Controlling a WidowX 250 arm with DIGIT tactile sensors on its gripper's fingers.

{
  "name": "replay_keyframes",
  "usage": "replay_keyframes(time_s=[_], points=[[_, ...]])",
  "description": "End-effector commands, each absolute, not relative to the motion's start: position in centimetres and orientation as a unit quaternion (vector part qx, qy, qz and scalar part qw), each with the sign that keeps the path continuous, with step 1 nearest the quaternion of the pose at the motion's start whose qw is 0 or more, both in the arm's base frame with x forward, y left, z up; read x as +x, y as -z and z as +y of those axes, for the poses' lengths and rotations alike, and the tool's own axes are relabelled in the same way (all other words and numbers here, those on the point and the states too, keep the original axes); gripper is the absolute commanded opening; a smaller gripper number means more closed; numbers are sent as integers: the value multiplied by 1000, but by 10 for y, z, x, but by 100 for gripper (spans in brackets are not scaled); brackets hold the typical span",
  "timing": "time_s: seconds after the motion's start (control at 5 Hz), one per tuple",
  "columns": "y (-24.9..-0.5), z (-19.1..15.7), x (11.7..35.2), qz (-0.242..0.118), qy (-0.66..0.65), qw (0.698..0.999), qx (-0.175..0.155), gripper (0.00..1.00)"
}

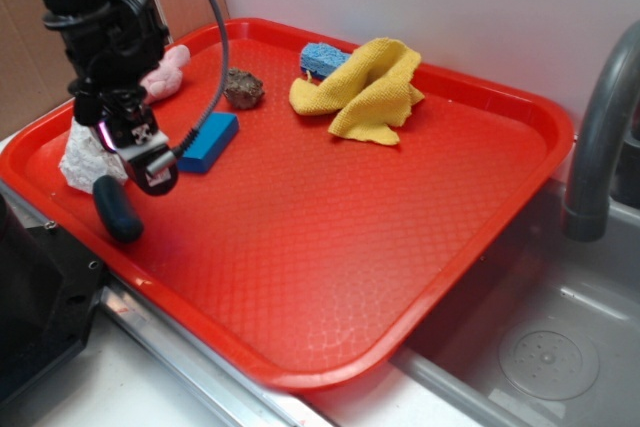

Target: Grab the plastic pickle.

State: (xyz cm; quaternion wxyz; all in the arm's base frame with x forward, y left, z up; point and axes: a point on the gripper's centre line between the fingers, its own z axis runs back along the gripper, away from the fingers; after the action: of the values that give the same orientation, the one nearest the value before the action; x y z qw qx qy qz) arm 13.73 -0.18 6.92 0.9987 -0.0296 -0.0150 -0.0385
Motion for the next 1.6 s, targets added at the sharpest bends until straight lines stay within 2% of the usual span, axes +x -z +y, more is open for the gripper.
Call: replay_keyframes(time_s=[0.0, 0.2, 0.4, 0.6, 1.2, 1.4], points=[[-62, -7, 116, -5, -200, 980, -15, 100], [-52, 0, 120, -1, -315, 948, -41, 100], [-46, 5, 127, -4, -315, 948, -42, 100], [-35, 9, 128, -17, -321, 945, -68, 100], [-8, 3, 150, 23, -265, 963, -37, 100], [-10, -2, 152, 19, -258, 965, -30, 0]])
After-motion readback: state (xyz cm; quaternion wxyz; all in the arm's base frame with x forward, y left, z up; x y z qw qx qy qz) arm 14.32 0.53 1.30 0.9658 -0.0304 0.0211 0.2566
